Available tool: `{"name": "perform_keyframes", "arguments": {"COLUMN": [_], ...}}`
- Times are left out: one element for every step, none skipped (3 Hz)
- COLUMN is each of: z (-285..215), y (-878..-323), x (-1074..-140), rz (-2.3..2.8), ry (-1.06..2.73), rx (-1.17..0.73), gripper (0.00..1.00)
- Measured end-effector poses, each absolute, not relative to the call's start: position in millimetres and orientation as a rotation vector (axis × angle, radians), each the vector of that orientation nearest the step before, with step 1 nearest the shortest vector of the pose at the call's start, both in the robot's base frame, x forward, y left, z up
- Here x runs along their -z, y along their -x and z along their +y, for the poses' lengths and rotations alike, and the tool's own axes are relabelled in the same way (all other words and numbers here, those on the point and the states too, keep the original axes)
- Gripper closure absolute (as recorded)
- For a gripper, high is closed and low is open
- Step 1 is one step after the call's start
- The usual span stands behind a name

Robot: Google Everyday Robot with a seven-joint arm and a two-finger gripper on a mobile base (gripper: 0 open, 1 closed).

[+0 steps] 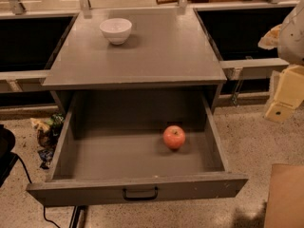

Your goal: Pick apple from top drawer and place on counter

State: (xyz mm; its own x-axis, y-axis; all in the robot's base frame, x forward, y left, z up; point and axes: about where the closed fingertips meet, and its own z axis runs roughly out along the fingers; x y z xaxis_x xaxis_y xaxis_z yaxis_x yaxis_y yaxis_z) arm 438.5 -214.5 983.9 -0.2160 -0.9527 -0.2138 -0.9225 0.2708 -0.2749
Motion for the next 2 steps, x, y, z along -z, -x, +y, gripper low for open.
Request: {"name": "perform_keyframes", "arguments": {"z": [-210.6, -194.8], "y": [-440.5, -447.4], "x": [-978.9, -946.2], "rz": [2.204, 2.179], "ry": [1.716, 1.767], "rx": [0.145, 0.131], "gripper": [0.00, 0.00]}}
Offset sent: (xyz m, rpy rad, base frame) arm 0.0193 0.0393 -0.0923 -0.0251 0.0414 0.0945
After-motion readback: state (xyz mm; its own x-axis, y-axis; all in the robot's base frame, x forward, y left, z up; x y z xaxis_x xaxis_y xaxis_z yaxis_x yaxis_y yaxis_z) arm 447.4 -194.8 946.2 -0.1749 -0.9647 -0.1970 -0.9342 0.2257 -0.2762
